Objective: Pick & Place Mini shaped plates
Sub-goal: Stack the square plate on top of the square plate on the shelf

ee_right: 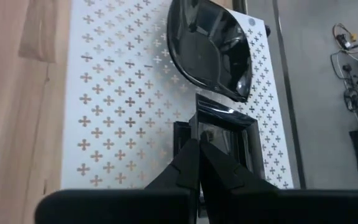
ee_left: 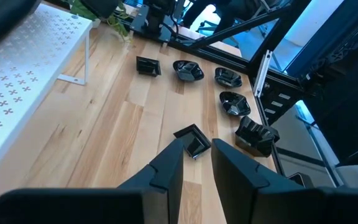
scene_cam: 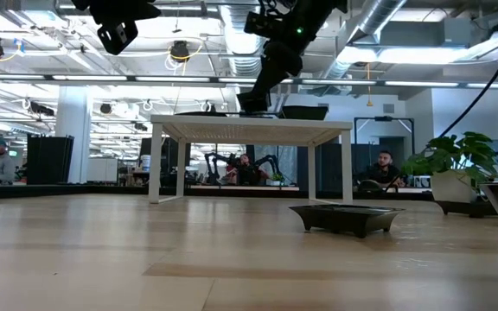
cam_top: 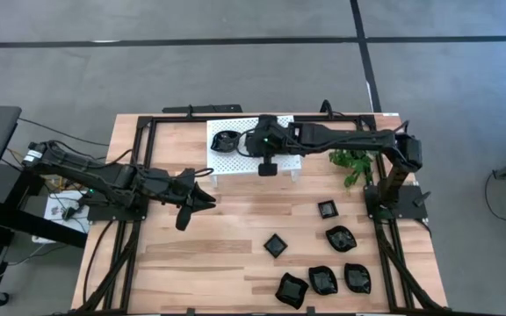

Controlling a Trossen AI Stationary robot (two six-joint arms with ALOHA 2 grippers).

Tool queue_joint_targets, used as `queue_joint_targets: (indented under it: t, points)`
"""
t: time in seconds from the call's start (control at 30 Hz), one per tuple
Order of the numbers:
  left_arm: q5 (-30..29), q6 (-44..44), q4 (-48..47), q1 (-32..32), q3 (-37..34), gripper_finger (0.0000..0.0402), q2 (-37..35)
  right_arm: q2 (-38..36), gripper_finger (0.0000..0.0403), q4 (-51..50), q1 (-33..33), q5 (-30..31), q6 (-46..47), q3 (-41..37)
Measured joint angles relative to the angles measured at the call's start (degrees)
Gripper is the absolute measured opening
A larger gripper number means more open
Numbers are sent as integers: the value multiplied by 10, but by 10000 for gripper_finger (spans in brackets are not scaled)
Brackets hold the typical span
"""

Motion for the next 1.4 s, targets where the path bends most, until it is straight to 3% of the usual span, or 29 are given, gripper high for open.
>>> queue_joint_targets:
  t: [0.6,1.0,1.23,1.4]
  points:
    - [0,-2,4,0,0,85,0,37,3,1,-17,-26,-25,0]
    - [0,-2,9,0,0,85,0,36,54,-6,-15,-26,-21,0]
    - [0,-2,9,0,0,85,0,34,72,-55,23,37,-20,38]
    - [0,-2,11,0,0,85,0,33,73,-117,54,47,11,86]
